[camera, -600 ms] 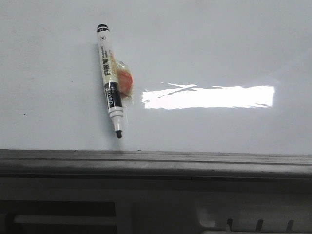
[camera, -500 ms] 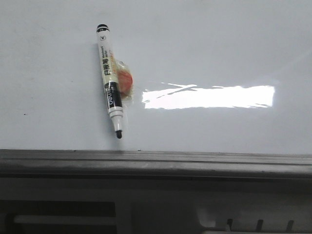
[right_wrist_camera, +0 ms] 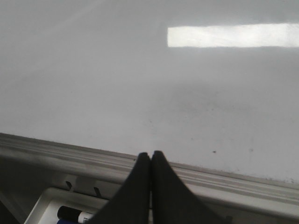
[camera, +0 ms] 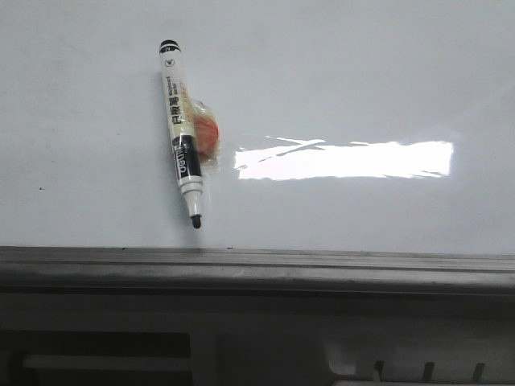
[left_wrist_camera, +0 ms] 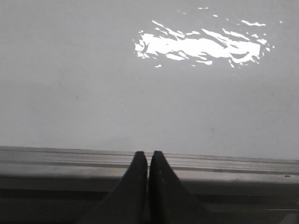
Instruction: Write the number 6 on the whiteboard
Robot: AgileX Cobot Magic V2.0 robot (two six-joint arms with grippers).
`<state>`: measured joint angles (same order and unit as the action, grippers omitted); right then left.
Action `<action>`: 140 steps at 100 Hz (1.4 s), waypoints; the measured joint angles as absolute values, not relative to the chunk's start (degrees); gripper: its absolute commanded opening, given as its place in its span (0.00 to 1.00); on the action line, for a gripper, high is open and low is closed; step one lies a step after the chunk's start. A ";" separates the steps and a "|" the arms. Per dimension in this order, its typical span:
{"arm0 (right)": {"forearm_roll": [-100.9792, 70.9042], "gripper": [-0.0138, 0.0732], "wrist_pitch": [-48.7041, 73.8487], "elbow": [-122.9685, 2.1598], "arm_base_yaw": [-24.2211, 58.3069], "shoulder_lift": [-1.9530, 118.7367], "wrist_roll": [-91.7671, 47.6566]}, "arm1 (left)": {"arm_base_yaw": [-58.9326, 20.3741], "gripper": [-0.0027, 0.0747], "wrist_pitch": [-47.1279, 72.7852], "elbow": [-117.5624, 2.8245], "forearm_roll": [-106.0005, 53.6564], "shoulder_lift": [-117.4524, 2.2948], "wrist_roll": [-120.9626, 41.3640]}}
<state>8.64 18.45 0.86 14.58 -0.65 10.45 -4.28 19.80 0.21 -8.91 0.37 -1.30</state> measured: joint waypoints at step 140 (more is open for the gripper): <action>8.64 0.09 18.45 0.86 14.58 -0.65 10.45 | -11.12 0.01 19.80 0.21 -8.91 0.37 -1.30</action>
<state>8.64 18.45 0.86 14.58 -0.65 10.45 -11.12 19.80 0.21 -8.91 0.37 -1.30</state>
